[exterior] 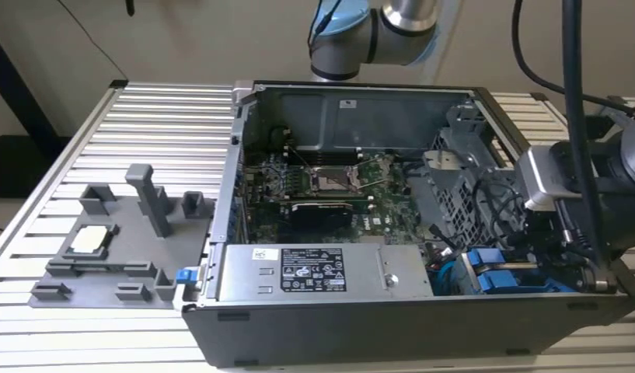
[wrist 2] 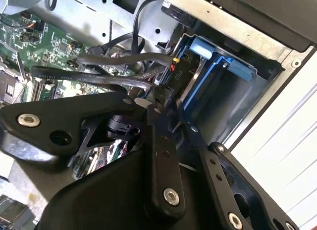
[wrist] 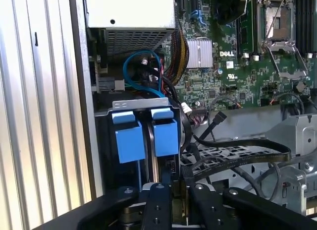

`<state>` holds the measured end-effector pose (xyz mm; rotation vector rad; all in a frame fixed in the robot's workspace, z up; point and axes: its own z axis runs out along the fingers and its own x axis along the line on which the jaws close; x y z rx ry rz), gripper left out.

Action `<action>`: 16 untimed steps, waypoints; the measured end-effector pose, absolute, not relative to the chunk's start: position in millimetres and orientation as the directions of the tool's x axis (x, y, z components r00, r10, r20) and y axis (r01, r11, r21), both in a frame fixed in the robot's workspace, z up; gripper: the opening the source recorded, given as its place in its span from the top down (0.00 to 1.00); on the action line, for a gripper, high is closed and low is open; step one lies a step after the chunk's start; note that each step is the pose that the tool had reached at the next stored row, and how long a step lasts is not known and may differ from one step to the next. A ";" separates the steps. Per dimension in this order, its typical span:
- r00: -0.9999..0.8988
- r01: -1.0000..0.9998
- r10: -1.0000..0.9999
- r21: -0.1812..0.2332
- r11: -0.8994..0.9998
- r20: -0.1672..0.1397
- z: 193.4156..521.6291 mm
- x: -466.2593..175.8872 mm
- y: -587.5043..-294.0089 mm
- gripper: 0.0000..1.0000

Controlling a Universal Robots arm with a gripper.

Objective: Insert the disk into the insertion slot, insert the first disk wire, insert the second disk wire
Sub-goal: 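Insert the second disk wire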

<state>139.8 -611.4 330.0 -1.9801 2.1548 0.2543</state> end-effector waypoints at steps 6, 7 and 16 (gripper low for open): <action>-0.080 -0.996 -0.961 -0.011 0.086 -0.264 348.4 139.8 -611.4 0.76; -0.080 -0.996 -0.961 -0.011 0.086 -0.264 353.1 139.8 -611.4 0.76; -0.080 -0.996 -0.961 -0.011 0.086 -0.263 371.2 139.8 -611.4 0.76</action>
